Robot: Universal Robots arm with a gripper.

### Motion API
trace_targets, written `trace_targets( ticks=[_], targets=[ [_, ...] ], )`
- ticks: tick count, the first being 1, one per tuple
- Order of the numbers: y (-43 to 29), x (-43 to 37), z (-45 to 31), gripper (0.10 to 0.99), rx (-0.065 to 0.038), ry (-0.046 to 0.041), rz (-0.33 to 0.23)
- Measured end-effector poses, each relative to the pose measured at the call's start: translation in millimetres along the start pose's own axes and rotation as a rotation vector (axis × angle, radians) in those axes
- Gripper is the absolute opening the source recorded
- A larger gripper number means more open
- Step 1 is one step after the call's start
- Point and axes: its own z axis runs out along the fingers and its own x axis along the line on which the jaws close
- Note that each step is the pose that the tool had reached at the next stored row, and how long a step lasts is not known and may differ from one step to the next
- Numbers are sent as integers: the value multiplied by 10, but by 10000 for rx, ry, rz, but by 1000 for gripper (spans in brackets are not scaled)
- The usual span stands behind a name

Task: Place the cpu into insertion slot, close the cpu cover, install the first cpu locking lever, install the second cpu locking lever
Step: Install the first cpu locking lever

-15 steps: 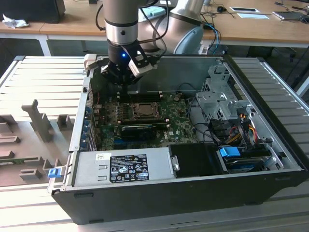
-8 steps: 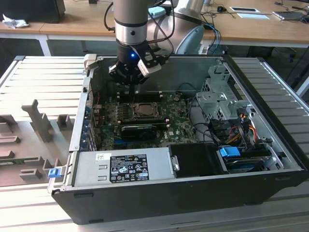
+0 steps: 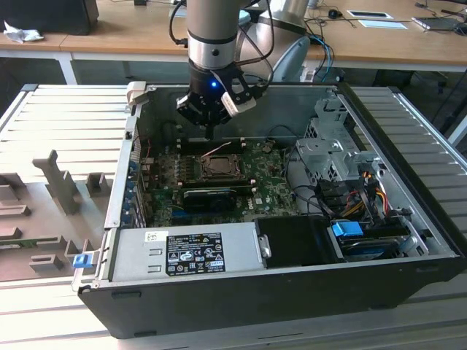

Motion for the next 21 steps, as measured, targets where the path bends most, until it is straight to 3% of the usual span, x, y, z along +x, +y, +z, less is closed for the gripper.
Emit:
trace_targets(
  ticks=[2,4,12,17,21],
  targets=[
    [-4,0,8,106,9,-168,-29],
    [-8,0,24,106,12,-229,-55],
    [-15,-5,83,106,13,-229,-85],
    [-26,-9,172,106,11,-218,-241],
    [-11,-47,186,106,10,-211,-287]
  ],
)
